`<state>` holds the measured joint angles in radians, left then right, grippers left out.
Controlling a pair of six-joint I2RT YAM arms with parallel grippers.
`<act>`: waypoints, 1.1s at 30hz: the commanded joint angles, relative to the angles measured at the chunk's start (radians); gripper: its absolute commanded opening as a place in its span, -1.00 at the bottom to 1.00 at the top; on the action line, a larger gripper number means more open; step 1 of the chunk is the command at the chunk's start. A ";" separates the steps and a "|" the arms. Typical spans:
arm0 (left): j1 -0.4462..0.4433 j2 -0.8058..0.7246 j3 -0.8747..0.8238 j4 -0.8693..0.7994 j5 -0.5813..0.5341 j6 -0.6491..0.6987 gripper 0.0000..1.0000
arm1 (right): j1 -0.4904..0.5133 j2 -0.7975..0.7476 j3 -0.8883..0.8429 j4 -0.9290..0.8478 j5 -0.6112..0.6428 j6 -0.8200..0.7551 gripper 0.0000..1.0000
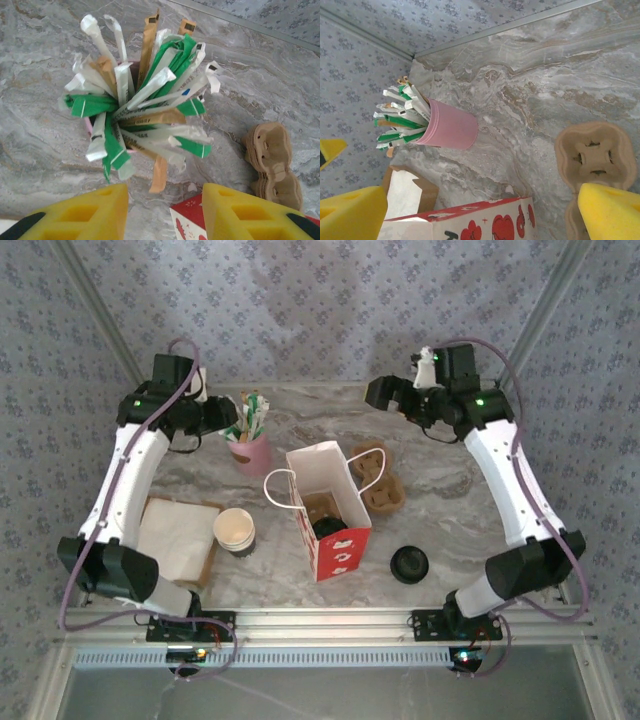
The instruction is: Pack the takeout coffee
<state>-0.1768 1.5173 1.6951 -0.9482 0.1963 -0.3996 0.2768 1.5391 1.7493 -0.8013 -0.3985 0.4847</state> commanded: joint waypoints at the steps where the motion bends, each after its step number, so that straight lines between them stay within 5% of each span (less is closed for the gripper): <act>1: -0.013 0.050 0.076 -0.033 0.014 0.028 -0.17 | 0.042 0.049 0.082 -0.067 0.072 -0.057 0.99; 15: -0.037 0.265 0.282 -0.093 -0.046 0.045 -0.41 | 0.086 0.116 0.110 -0.085 0.117 -0.091 0.99; 33: -0.062 0.322 0.290 -0.096 -0.061 0.041 -0.57 | 0.084 0.119 0.080 -0.089 0.119 -0.106 0.99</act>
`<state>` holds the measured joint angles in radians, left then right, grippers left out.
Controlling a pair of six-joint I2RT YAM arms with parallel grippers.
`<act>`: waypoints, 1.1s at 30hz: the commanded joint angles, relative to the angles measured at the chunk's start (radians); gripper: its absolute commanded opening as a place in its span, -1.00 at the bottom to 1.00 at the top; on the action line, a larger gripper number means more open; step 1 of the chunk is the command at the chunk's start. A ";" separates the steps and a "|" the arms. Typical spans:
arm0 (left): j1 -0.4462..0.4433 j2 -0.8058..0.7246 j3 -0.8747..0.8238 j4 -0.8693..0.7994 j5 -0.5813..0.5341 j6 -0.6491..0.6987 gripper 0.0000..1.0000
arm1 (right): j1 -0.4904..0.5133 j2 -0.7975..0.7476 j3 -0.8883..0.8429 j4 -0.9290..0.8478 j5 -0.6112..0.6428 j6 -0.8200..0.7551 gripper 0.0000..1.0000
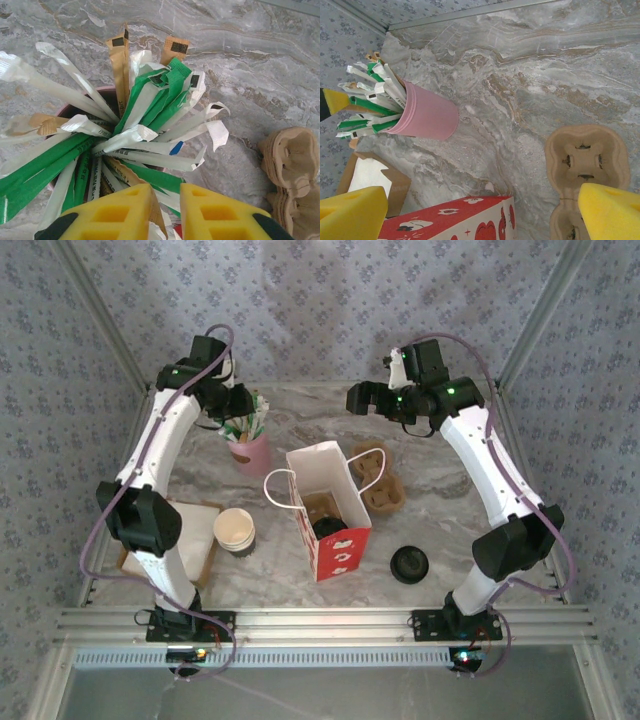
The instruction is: Pack the takeout coffee
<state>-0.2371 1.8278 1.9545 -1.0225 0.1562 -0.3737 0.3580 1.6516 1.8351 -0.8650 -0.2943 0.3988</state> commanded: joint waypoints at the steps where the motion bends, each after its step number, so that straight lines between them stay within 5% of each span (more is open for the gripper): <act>1: -0.002 0.013 0.029 -0.024 -0.026 0.016 -0.58 | 0.004 0.005 -0.007 -0.025 0.015 -0.021 0.99; 7: -0.002 0.025 0.033 -0.032 -0.048 0.021 -0.59 | 0.004 0.008 -0.008 -0.016 0.011 -0.020 0.99; 18: -0.002 -0.010 0.038 -0.056 -0.085 0.027 -1.00 | 0.014 0.007 0.001 -0.013 0.001 -0.012 0.99; 33: -0.005 -0.149 0.175 -0.178 -0.116 0.038 -1.00 | 0.044 -0.067 0.028 -0.045 0.026 0.035 0.99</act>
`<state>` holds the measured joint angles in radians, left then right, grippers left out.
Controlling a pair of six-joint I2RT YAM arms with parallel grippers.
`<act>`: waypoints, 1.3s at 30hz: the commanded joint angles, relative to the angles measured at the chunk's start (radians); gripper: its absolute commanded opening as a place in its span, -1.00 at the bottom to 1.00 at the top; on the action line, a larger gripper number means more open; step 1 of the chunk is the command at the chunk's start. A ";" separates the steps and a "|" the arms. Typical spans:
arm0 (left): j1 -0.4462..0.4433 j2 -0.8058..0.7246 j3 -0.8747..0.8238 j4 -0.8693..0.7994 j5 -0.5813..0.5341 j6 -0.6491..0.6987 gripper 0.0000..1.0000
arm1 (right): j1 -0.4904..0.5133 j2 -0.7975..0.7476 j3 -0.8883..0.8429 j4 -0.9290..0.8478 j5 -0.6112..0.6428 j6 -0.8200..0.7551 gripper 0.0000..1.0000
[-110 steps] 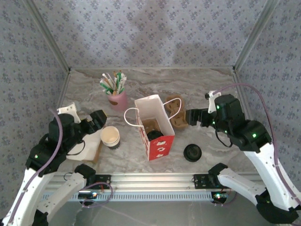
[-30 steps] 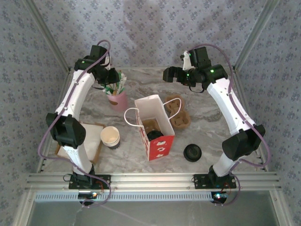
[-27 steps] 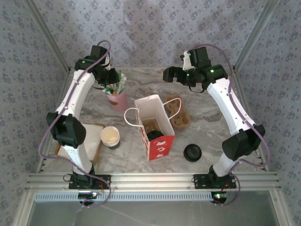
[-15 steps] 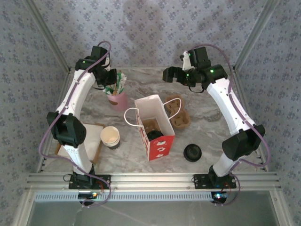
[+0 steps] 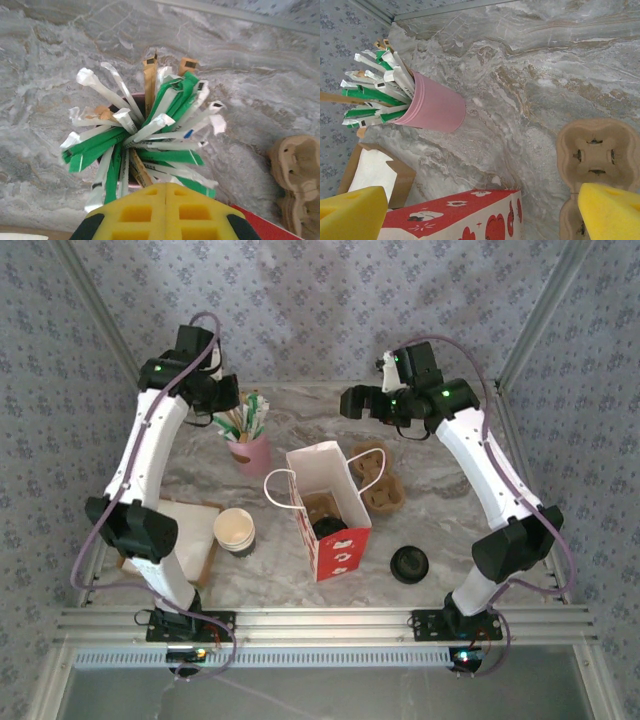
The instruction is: Pack the takeout coffee
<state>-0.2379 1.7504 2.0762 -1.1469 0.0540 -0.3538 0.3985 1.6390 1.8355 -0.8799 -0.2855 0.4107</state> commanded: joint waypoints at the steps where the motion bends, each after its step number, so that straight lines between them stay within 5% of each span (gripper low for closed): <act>1: -0.006 -0.087 0.062 -0.064 -0.012 0.018 -1.00 | 0.003 -0.064 0.028 -0.031 0.018 0.029 0.99; 14: -0.015 -0.281 0.189 -0.150 0.109 -0.030 -1.00 | 0.011 -0.250 -0.043 -0.046 0.034 0.100 0.99; 34: -0.015 -0.505 0.180 -0.037 0.571 -0.181 -1.00 | 0.038 -0.455 -0.152 -0.066 0.068 0.201 0.99; 39: -0.015 -0.529 0.126 -0.012 0.605 -0.208 -1.00 | 0.047 -0.484 -0.161 -0.076 0.079 0.211 0.99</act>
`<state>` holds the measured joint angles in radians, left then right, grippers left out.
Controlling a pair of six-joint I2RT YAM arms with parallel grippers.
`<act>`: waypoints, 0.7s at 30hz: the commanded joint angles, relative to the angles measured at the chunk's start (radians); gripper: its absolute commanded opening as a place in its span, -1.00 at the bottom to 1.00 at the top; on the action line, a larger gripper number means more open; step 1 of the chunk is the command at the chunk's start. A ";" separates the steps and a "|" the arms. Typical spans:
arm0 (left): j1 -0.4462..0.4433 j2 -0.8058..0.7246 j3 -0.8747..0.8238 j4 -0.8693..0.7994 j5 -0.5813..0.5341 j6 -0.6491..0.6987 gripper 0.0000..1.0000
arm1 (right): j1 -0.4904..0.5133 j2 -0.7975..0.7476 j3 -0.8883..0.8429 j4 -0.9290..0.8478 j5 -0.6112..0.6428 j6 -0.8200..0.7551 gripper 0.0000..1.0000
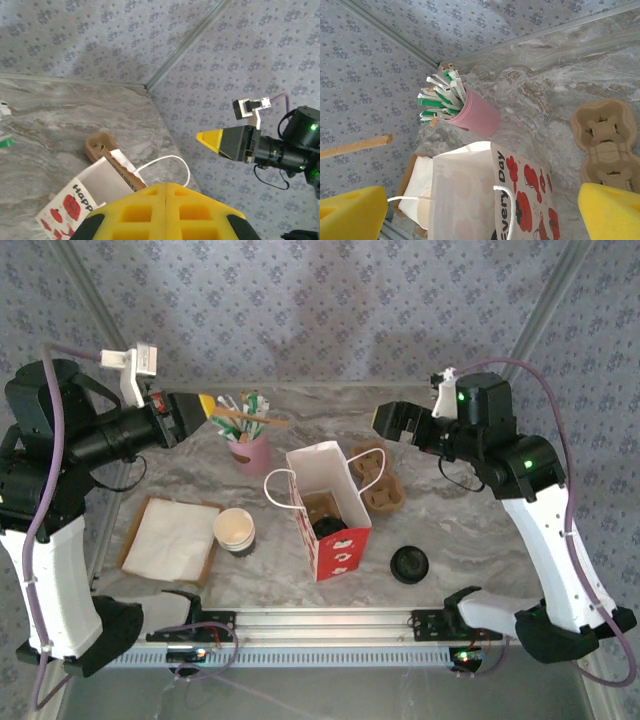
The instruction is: Pack the takeout coffee
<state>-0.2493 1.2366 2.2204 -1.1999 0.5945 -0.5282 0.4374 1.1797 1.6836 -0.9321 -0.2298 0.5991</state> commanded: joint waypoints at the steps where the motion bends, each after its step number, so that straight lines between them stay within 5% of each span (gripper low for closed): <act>1: -0.006 -0.019 -0.035 0.048 0.070 -0.041 -1.00 | 0.010 -0.033 -0.013 -0.025 0.026 0.022 0.99; 9: -0.077 -0.033 -0.163 0.151 0.103 -0.100 -1.00 | 0.014 -0.064 -0.042 -0.027 0.032 0.049 0.99; 21: -0.313 0.062 -0.189 0.081 -0.145 -0.045 -1.00 | 0.014 -0.060 -0.053 -0.052 0.014 0.040 0.99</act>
<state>-0.5220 1.2675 2.0258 -1.1038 0.5259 -0.5964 0.4442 1.1278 1.6409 -0.9623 -0.2131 0.6331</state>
